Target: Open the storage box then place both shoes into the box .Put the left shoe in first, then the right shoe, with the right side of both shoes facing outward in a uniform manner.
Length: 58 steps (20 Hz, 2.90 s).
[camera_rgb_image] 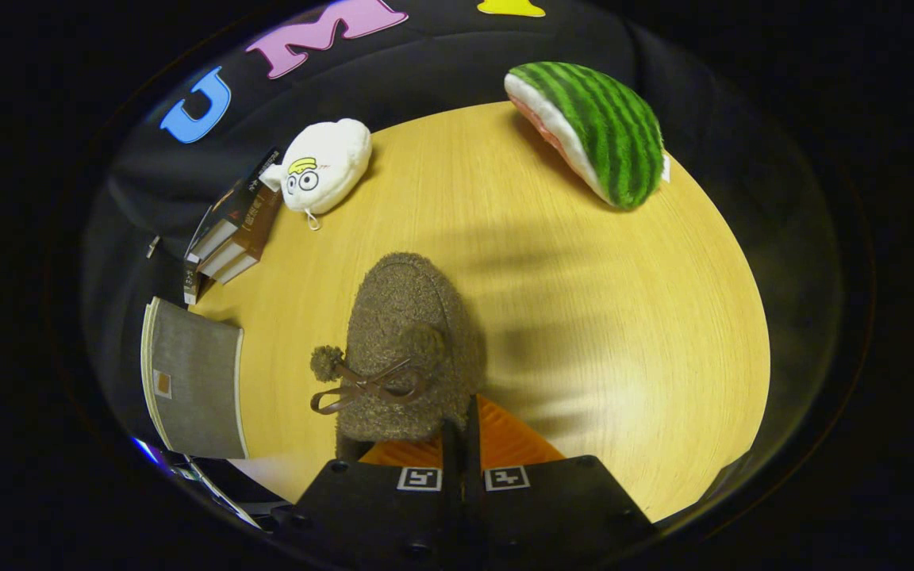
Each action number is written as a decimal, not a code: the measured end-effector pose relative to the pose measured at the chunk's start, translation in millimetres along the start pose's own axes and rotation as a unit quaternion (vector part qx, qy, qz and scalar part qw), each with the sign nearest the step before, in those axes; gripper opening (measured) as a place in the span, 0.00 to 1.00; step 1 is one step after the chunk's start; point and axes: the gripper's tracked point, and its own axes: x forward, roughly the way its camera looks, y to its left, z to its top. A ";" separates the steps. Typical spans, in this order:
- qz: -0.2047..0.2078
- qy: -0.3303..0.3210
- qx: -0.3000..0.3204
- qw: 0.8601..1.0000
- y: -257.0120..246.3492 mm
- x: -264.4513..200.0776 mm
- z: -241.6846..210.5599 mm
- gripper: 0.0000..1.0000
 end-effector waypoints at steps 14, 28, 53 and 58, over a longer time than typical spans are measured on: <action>0.154 -0.070 0.024 0.985 252.6 -130.8 27.6 0.05; 0.143 -0.032 0.061 0.987 410.8 -51.4 -38.0 0.05; 0.083 -0.238 -0.131 0.959 372.4 -175.8 5.2 0.99; 0.061 -0.326 -0.148 0.932 306.0 -210.1 47.4 0.98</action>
